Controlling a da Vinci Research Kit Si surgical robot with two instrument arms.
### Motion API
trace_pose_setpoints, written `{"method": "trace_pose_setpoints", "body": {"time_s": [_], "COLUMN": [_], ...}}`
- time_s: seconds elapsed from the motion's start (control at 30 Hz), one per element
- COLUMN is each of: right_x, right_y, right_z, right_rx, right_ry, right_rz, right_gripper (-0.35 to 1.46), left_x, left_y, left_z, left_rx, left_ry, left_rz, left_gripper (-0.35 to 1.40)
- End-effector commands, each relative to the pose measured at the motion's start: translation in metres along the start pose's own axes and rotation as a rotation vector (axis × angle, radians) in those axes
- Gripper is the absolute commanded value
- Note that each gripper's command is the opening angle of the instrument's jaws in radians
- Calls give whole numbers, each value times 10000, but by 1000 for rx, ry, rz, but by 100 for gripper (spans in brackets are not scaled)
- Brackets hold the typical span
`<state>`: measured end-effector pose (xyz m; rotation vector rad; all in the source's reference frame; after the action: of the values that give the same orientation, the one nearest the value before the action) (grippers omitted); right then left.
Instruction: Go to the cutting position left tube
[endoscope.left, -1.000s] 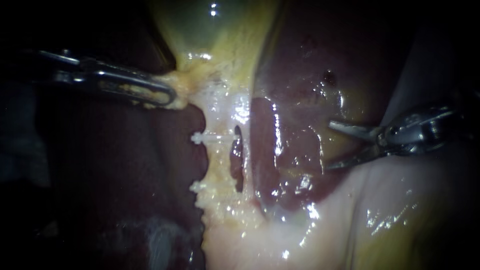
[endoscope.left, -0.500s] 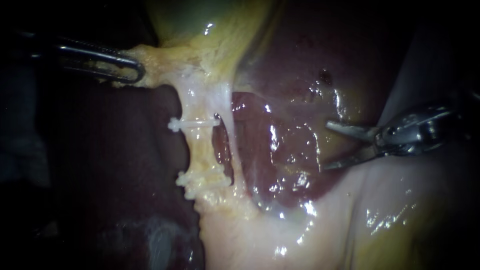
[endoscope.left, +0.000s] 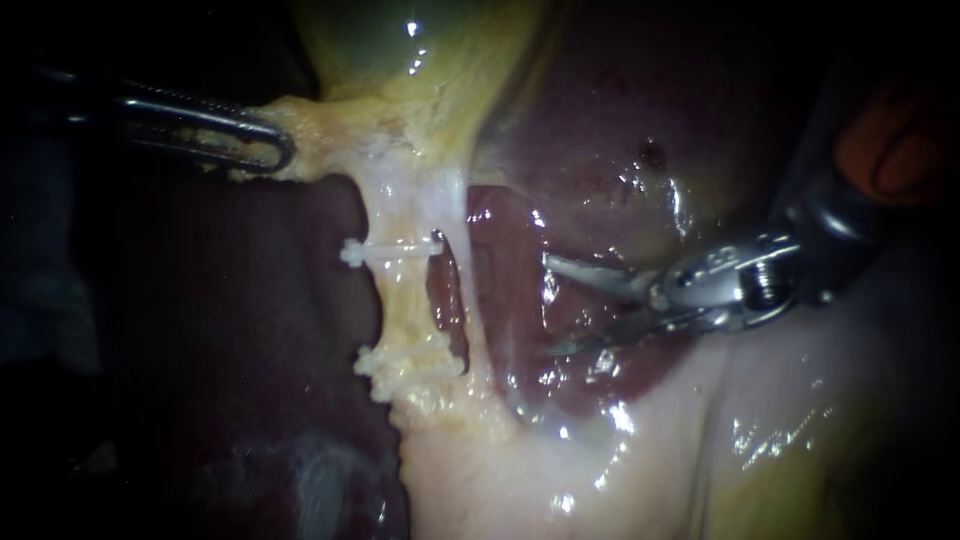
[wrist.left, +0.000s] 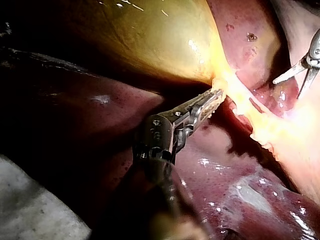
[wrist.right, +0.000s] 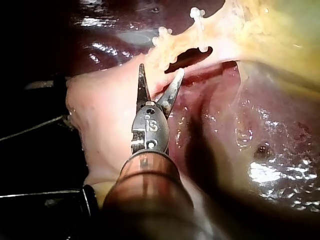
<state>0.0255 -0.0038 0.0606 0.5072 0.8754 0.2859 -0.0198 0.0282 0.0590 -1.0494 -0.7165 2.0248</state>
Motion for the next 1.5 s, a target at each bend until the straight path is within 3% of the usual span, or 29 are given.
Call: {"method": "trace_pose_setpoints", "body": {"time_s": [0.03,0.37,0.6,0.83,1.07,1.23,1.5], "right_x": [-1,-11,-36,-50,-49,-41,-17], "right_y": [0,25,44,53,63,65,68], "right_z": [6,57,73,81,84,94,124], "right_rx": [14,94,119,136,170,222,255], "right_ry": [-2,-10,-20,-26,-26,30,70], "right_rz": [7,51,87,115,117,157,196], "right_gripper": [145,145,145,145,143,143,143], "left_x": [0,1,0,1,1,1,1], "left_y": [0,3,3,3,3,4,4], "left_z": [0,1,2,2,2,3,2], "left_rx": [1,3,3,3,4,4,4], "left_ry": [0,1,1,1,1,1,2], "left_rz": [0,-2,-2,-2,-2,-2,-2], "left_gripper": [-35,-35,-35,-35,-35,-35,-35]}}
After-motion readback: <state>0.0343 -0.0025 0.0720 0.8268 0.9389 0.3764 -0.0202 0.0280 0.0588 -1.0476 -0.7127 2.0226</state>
